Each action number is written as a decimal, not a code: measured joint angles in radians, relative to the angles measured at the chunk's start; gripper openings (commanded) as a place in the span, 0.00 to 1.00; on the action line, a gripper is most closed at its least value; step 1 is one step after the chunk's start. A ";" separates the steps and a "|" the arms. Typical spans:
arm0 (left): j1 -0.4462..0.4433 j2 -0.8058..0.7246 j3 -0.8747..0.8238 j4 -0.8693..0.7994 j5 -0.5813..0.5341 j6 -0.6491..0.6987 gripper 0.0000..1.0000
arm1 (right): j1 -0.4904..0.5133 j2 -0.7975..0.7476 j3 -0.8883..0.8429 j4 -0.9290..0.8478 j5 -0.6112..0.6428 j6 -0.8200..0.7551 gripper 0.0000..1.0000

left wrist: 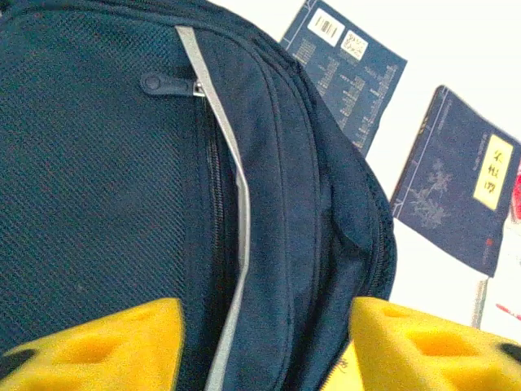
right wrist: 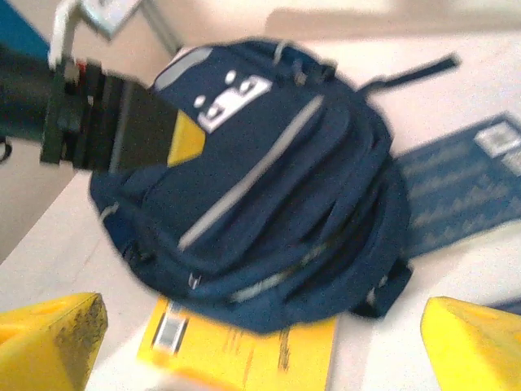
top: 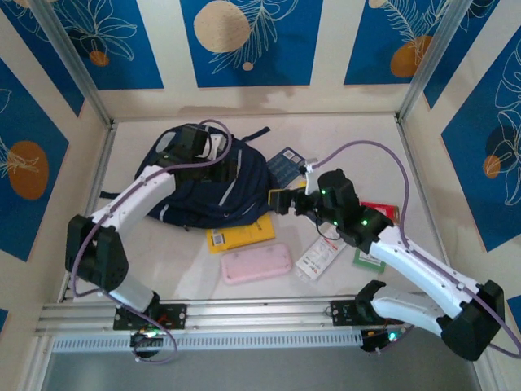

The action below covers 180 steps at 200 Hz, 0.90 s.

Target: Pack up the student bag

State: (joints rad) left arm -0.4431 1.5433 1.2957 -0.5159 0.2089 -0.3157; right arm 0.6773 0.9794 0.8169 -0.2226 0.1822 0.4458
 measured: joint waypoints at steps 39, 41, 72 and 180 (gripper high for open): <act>-0.133 -0.241 -0.198 0.058 -0.002 -0.091 0.71 | 0.034 -0.050 -0.094 -0.092 -0.178 0.122 0.77; -0.144 -0.253 -0.216 0.071 -0.001 -0.104 0.72 | 0.043 -0.049 -0.102 -0.094 -0.182 0.131 0.76; -0.278 -0.327 -0.429 0.161 -0.022 -0.218 0.74 | 0.192 -0.035 -0.232 -0.140 -0.211 0.218 0.45; -0.367 -0.154 -0.629 0.293 -0.093 -0.179 0.73 | 0.377 0.369 -0.283 -0.038 -0.204 0.340 0.18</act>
State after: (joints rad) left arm -0.8104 1.3888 0.6666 -0.2230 0.1154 -0.4946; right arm 1.0538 1.3487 0.5343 -0.2607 -0.0216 0.7860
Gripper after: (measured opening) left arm 0.732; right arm 0.177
